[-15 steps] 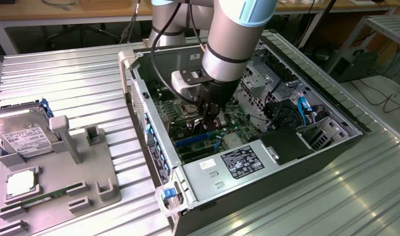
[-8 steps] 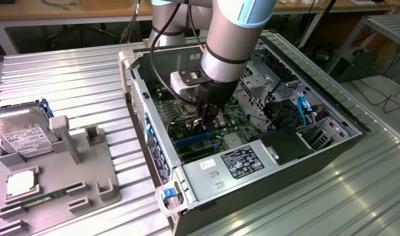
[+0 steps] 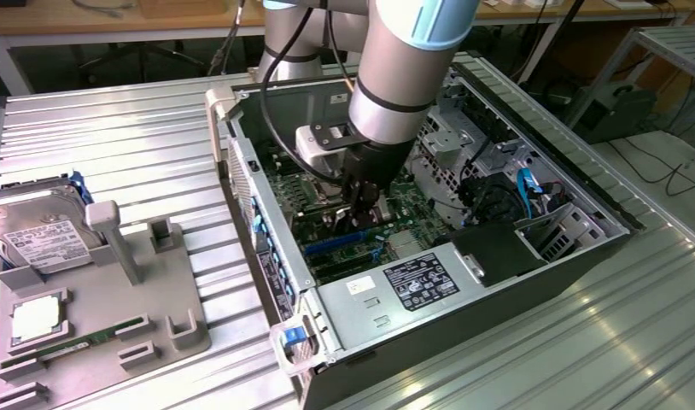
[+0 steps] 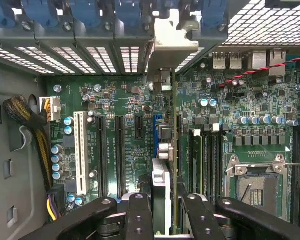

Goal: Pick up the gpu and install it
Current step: 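Insert the gpu into the slot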

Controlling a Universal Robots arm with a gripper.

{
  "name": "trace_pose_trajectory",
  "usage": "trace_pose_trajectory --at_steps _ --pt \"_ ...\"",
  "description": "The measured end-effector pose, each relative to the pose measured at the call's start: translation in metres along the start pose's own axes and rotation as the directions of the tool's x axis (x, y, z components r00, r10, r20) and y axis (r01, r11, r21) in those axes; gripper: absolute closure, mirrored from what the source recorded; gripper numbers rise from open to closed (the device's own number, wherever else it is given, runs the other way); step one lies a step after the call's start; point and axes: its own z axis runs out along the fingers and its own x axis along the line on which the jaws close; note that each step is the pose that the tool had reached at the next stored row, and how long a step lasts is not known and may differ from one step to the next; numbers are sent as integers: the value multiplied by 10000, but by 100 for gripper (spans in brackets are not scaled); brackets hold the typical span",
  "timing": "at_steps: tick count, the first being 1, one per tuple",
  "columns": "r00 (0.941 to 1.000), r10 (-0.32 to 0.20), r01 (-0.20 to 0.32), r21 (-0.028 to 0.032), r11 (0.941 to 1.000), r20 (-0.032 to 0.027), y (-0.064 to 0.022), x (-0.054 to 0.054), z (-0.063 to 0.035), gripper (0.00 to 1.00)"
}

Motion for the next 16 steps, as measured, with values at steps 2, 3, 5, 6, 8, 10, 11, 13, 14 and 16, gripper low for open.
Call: trace_pose_trajectory --at_steps 2,3,5,6,8,10,11,13,14,16 --pt "10000 1 -1 1 10000 3 1 2 2 72" --pt "10000 1 -1 1 10000 3 0 14 1 72" --pt "10000 3 -3 1 10000 3 1 23 2 72" --pt "10000 2 -2 0 10000 1 0 23 2 72" --pt "10000 0 0 -2 10000 1 4 24 5 72" --pt "10000 0 0 -7 10000 -1 8 24 8 72" --pt "10000 0 0 -8 10000 -1 9 24 9 72" --pt "10000 1 -1 -9 10000 -4 9 24 10 72" --pt "10000 2 -2 -8 10000 -26 9 24 15 72" --pt "10000 5 -5 -8 10000 -98 9 25 19 72"
